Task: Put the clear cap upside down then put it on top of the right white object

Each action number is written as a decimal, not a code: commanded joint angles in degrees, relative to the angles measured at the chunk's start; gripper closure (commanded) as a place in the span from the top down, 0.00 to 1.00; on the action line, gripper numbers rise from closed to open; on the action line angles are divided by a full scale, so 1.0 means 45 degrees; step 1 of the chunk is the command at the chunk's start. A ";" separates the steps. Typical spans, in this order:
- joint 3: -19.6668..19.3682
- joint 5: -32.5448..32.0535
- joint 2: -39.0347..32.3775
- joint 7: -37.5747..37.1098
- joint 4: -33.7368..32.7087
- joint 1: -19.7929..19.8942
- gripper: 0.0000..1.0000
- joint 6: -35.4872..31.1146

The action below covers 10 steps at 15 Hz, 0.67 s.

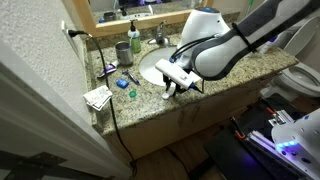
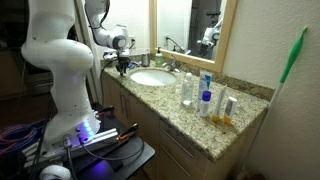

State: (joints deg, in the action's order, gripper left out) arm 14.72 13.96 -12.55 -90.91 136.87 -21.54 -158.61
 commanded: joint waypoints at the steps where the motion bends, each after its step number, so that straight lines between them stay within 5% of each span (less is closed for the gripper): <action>1: 0.0115 0.0220 -0.0204 0.0255 -0.0138 0.0137 0.73 0.0095; 5: 0.0146 0.0193 0.0204 0.0116 0.0038 0.0076 0.99 0.0214; 10: 0.0528 0.0822 0.2084 0.0153 0.0605 0.0175 1.00 0.2117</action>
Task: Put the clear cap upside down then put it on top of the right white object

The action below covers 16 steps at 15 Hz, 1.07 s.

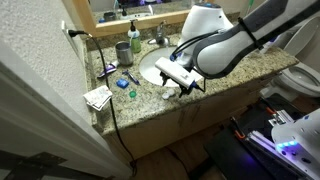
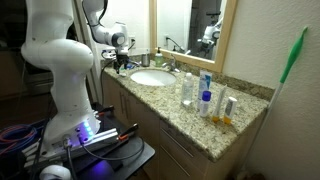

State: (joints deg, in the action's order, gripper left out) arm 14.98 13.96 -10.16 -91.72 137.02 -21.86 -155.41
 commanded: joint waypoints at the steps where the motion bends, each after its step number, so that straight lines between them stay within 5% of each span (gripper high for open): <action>1: 0.0664 0.1421 0.2171 0.0746 0.0769 0.0336 1.00 0.1610; 4: 0.0857 0.3772 0.3626 0.2140 0.1158 0.0213 1.00 0.1039; 5: 0.0791 0.2606 0.2460 0.1161 0.0430 0.0207 1.00 0.1245; 9: 0.0859 0.3358 0.3597 0.1636 0.0871 0.0200 1.00 0.1254; 10: 0.0963 0.2102 0.3157 0.0466 0.0963 0.0490 1.00 0.0976; 16: 0.0679 0.0308 0.1618 -0.1096 0.0560 0.0670 1.00 0.0217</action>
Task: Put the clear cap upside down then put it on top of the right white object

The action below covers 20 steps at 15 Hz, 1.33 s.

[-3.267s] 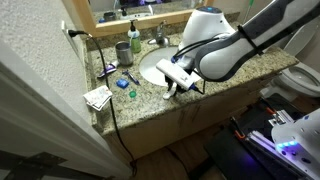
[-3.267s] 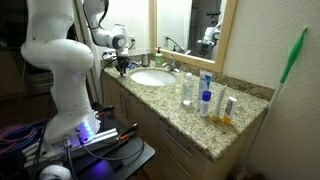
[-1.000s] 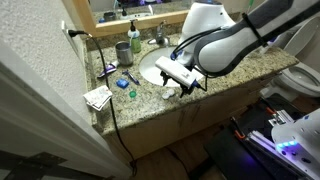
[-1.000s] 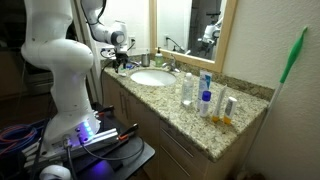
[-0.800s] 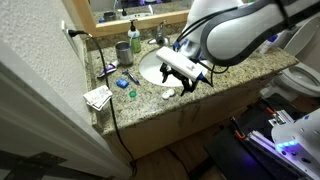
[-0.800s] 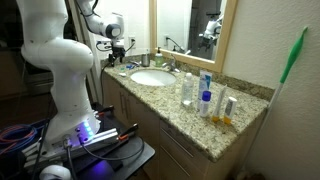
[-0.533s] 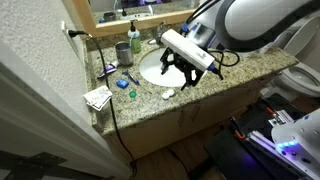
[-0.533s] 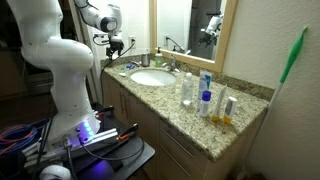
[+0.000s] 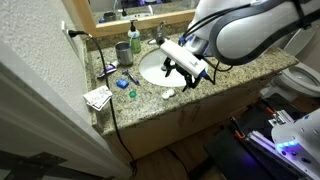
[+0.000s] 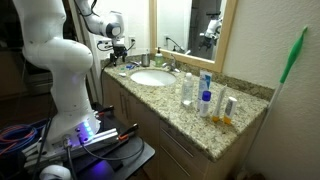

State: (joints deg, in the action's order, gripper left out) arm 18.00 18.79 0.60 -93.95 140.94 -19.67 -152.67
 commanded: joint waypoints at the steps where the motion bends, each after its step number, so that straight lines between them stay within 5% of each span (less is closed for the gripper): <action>1: -0.0053 -0.1010 -0.1013 -0.0764 -0.0390 0.0167 1.00 -0.0410; 12: -0.0509 -0.1725 -0.2882 -0.1312 -0.1098 -0.0180 0.94 -0.0619; 14: -0.0572 -0.1748 -0.3038 -0.1323 -0.1165 -0.0238 0.71 -0.0717; 20: -0.0876 -0.2118 -0.3273 -0.1684 -0.1315 -0.0476 0.28 -0.0962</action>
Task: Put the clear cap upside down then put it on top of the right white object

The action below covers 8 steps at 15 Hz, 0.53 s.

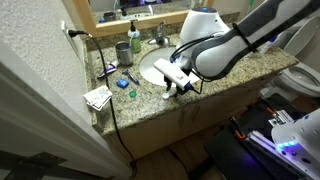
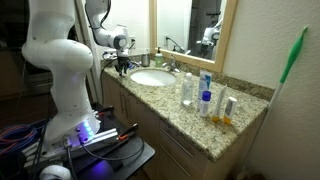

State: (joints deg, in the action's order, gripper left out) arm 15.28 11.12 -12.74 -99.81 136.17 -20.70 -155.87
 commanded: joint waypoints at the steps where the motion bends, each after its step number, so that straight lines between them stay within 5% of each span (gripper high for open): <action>1: -0.0298 -0.0493 -0.0302 -0.0470 -0.0288 -0.0277 0.20 -0.0191; 3: -0.0315 -0.0564 -0.0257 -0.0563 -0.0340 -0.0330 0.08 -0.0116; 7: -0.0300 -0.0674 -0.0227 -0.0680 -0.0395 -0.0422 0.09 0.0041; 8: -0.0278 -0.0637 -0.0232 -0.0647 -0.0404 -0.0424 0.18 0.0095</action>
State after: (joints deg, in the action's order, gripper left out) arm 14.61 9.54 -12.82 -101.56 135.42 -21.94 -155.89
